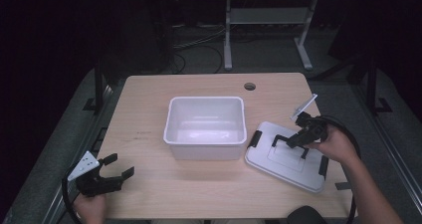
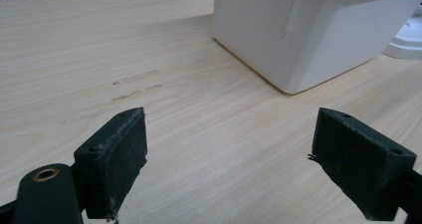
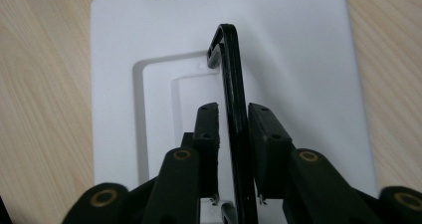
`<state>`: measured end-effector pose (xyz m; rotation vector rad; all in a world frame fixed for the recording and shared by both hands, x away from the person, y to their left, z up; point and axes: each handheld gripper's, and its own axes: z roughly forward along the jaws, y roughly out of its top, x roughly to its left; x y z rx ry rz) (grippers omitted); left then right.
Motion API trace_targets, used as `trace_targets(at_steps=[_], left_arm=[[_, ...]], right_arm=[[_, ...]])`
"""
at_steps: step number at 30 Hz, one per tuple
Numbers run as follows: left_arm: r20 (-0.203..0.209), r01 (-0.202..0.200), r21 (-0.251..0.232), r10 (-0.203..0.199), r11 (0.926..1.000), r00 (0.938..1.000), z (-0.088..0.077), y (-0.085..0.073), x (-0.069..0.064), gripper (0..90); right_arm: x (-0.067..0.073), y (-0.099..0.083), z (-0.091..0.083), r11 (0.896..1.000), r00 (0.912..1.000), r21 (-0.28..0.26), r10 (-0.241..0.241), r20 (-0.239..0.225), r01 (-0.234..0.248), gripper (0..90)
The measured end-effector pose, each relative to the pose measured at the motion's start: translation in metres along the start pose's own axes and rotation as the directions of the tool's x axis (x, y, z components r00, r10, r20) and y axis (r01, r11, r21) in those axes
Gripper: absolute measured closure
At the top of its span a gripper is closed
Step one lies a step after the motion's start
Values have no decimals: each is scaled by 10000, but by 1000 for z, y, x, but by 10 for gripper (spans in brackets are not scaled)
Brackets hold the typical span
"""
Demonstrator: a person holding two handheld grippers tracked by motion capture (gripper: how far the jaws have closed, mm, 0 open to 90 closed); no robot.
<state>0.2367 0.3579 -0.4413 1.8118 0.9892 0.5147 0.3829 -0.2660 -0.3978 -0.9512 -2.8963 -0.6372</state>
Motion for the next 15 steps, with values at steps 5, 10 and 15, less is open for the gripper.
trace_targets(at_steps=[5,10,15], left_arm=[[6,22,5,-22,10000,10000,0,0,0,134],[12,-4,-3,4,10000,10000,0,0,0,134],[11,7,-3,-7,10000,10000,0,0,0,134]], right_arm=[[1,0,0,10000,10000,-4,-61,-63,61,777],[2,0,0,9999,9999,23,-117,-53,117,801],[2,0,0,9998,9997,47,-211,-94,211,810]])
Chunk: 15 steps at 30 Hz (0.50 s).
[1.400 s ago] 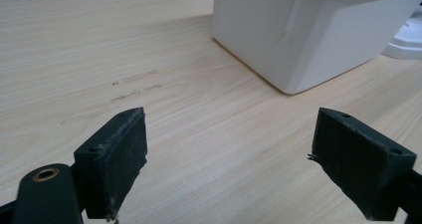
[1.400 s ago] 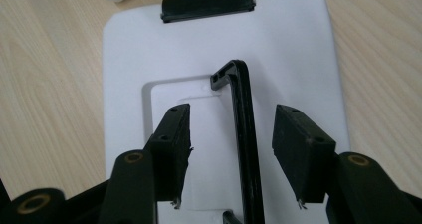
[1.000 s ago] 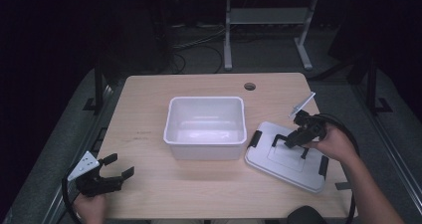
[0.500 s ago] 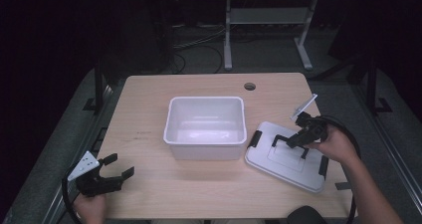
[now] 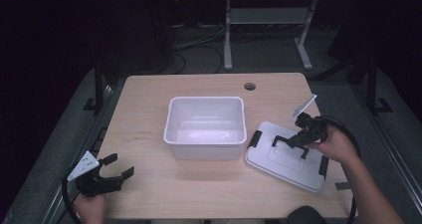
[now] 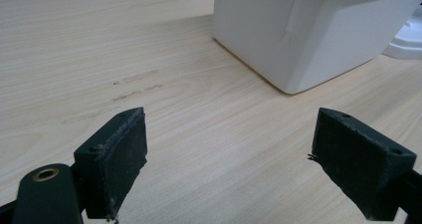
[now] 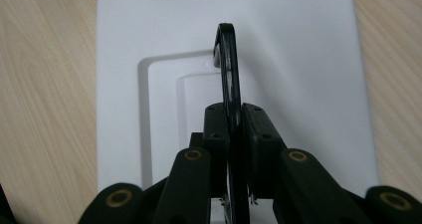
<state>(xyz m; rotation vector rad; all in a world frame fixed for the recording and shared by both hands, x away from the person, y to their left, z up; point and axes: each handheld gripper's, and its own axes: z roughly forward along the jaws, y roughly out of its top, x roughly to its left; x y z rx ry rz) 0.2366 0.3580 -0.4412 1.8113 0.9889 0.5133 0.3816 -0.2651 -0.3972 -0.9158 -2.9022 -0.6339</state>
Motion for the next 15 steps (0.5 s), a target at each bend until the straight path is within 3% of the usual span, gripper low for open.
trace_targets(at_steps=[15], left_arm=[[11,11,-49,-11,10000,10000,0,1,-1,134]], right_arm=[[1,1,0,9995,9994,15,-326,-139,326,836]])
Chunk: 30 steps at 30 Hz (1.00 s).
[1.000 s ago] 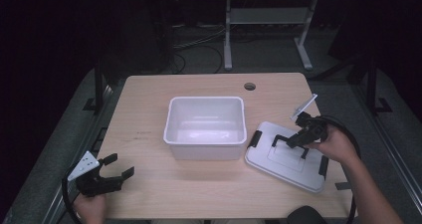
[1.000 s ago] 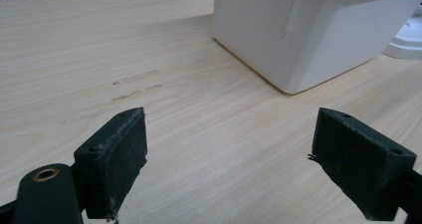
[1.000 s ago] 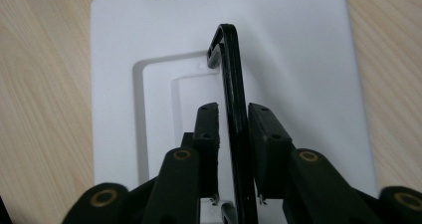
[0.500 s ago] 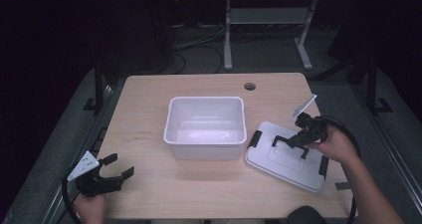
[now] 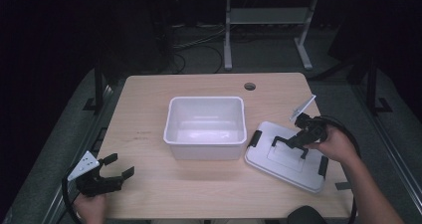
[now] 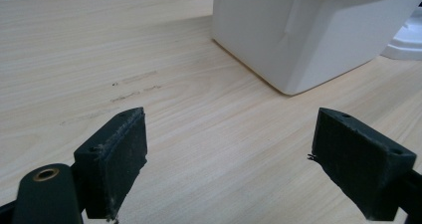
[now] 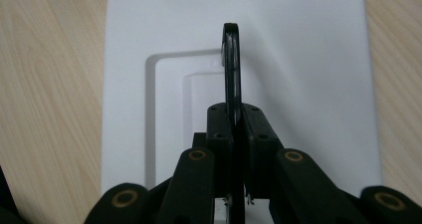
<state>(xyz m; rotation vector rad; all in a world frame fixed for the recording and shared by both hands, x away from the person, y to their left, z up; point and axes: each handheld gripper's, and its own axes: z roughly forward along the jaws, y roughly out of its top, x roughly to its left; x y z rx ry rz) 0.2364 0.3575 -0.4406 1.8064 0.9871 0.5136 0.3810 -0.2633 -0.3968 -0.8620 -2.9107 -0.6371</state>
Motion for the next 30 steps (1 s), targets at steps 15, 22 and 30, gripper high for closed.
trace_targets(at_steps=[15,22,30], left_arm=[[18,-3,2,3,10000,10000,1,0,-1,134],[-13,1,-7,-1,10000,10000,1,0,-1,134],[7,21,5,-21,10000,10000,1,0,-1,134]], right_arm=[[2,1,-4,9999,9999,-14,-113,-2,113,847],[4,2,-11,9998,9998,-32,-177,16,177,847],[7,0,-22,9996,9995,-61,-288,132,289,847]])
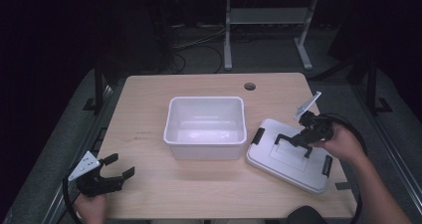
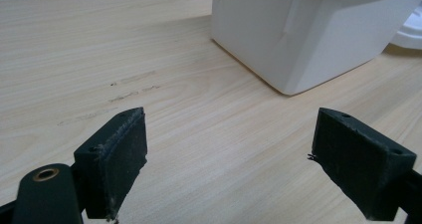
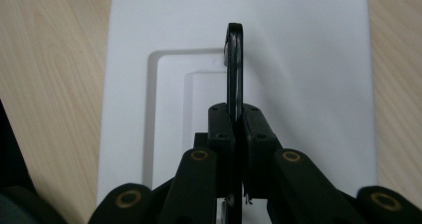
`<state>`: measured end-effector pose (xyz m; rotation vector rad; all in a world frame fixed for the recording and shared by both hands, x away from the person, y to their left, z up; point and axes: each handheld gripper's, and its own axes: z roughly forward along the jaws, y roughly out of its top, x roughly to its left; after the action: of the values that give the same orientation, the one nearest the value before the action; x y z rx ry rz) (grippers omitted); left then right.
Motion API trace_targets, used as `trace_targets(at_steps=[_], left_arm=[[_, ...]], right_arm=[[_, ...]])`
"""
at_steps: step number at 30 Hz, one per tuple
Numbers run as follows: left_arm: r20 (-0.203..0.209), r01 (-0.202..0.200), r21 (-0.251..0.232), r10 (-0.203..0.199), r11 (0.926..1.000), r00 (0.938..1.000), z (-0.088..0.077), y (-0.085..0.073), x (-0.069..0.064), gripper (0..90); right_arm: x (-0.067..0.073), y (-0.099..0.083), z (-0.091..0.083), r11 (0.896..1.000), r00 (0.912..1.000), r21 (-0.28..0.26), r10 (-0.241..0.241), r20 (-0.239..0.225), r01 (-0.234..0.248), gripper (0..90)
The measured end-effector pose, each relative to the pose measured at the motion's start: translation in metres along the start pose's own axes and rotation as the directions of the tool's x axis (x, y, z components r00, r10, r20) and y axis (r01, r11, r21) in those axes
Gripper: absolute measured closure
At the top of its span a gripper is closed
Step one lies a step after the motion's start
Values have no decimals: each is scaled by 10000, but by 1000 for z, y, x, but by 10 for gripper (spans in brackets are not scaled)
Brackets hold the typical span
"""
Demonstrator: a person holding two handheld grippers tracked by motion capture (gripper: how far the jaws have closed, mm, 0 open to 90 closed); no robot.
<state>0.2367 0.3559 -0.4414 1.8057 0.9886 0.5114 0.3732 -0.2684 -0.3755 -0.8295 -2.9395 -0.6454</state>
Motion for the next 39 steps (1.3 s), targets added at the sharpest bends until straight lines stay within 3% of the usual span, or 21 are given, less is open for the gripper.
trace_targets(at_steps=[14,25,39], left_arm=[[-2,-8,12,8,10000,10000,0,0,-1,134],[4,23,53,-23,10000,10000,1,0,-1,134],[-9,31,39,-31,10000,10000,1,-1,0,134]], right_arm=[[9,2,-35,9992,9988,-242,-310,374,319,848],[12,2,-55,9987,9985,-370,-342,422,357,847],[23,11,-87,9955,9956,-540,-745,567,776,847]])
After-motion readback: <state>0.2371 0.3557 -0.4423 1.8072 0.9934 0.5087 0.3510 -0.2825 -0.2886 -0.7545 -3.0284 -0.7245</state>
